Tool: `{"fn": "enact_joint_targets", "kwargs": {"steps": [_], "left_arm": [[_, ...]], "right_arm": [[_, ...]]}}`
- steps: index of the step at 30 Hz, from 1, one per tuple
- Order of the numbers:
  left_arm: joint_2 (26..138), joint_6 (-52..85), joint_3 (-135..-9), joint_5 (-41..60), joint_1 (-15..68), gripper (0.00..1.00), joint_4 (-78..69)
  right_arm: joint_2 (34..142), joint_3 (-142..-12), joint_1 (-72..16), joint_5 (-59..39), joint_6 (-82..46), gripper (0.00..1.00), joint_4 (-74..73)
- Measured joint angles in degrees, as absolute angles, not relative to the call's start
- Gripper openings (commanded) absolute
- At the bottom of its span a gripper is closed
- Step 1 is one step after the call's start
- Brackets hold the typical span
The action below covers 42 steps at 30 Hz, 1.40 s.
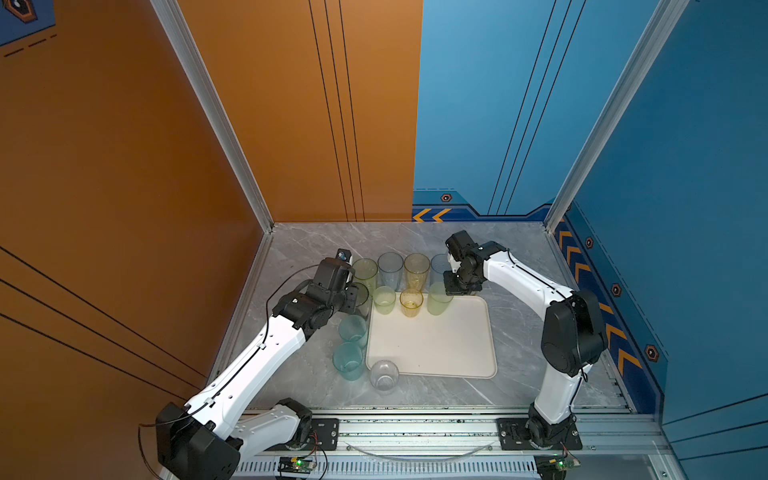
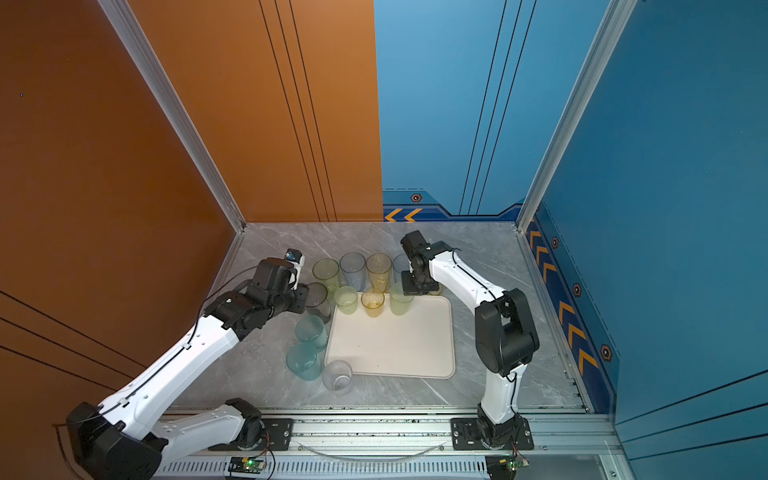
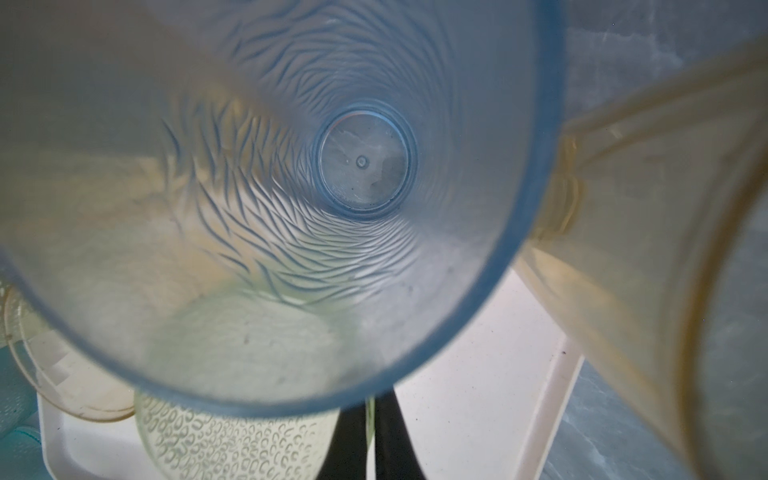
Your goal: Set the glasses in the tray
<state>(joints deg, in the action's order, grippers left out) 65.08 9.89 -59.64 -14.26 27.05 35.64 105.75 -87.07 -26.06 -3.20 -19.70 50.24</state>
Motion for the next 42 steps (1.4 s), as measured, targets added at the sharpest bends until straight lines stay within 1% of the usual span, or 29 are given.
{"fn": "enact_joint_targets", "kwargs": {"steps": [14,20,27,30,35,42], "left_arm": [[66.04,9.89,-59.72,-14.26,27.05,0.42,35.66],[66.08,9.89,-59.72,-14.26,27.05,0.42,35.66],[66.08,9.87,-59.72,-14.26,27.07,0.41,35.66],[66.08,9.63,-59.72,-14.22,27.07,0.4,35.66],[65.82,8.78,-59.81,-13.34,27.31,0.38,36.23],[64.27,7.14,-62.11,-11.75,30.17,0.35,39.29]], "right_arm": [[105.75,-87.07,-26.09,-2.81,-19.94,0.14,49.82],[105.75,-87.07,-26.09,-2.81,-19.97,0.21,49.82],[105.67,-87.07,-26.22,-2.79,-19.97,0.25,49.82],[105.08,-87.07,-26.3,-2.81,-20.01,0.28,49.84],[101.27,-87.05,-26.83,-2.81,-20.36,0.31,49.84],[91.05,-85.58,-27.49,-2.74,-20.4,0.34,49.04]]}}
